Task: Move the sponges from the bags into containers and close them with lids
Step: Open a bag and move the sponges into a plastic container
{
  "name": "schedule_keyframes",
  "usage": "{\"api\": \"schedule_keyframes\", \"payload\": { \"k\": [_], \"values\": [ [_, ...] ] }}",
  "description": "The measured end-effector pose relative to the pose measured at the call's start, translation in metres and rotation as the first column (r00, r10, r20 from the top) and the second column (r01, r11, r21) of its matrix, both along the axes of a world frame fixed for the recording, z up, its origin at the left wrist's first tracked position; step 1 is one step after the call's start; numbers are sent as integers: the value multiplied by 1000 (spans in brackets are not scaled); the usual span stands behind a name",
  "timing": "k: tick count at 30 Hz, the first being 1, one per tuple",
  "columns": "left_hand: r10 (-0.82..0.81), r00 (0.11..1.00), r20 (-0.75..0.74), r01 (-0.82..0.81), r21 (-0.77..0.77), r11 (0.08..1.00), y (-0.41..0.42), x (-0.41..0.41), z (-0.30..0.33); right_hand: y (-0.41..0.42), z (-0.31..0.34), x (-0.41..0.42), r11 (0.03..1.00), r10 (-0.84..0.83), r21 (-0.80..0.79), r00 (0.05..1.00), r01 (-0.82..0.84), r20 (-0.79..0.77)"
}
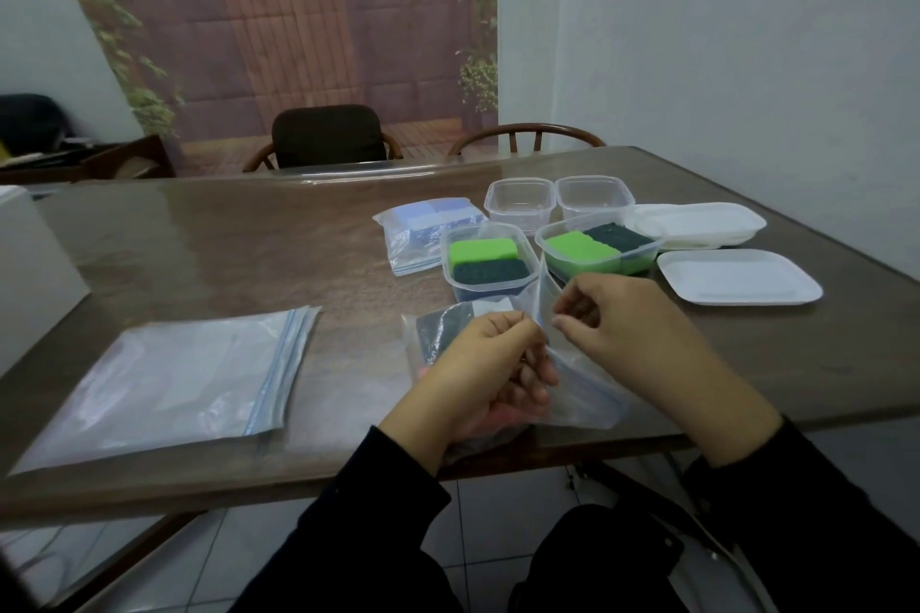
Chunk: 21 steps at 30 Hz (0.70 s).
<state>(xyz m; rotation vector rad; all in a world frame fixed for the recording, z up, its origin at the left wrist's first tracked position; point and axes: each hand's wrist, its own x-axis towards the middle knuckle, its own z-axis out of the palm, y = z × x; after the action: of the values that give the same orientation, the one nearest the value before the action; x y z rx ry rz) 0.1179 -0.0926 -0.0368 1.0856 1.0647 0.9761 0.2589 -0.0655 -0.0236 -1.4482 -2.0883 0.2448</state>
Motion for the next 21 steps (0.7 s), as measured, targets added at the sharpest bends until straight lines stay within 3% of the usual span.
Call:
{"api": "schedule_keyframes", "payload": {
  "k": [4, 9, 14, 17, 19, 21],
  "values": [
    [-20, 999, -25, 20, 13, 1000, -1, 0, 0, 14, -3, -5, 985, 137, -115, 986, -126, 98],
    [68, 995, -69, -58, 131, 990, 0, 2, -1, 23, -22, 4, 919, 224, -330, 975, -216, -16],
    [135, 991, -7, -130, 220, 967, 0, 8, -5, 19, -34, 8, 941, 188, -277, 981, -193, -45],
    [140, 989, -53, -122, 255, 959, -3, 6, -3, 20, -37, 10, 933, 182, -294, 978, -205, -104],
    [287, 937, -197, -193, 389, 901, -2, -4, -2, 20, -38, 11, 924, 172, -310, 968, -222, -181],
    [483, 799, -359, -244, 539, 806, 2, -21, -4, 22, -41, 13, 920, 162, -320, 963, -226, -215]
  ]
}}
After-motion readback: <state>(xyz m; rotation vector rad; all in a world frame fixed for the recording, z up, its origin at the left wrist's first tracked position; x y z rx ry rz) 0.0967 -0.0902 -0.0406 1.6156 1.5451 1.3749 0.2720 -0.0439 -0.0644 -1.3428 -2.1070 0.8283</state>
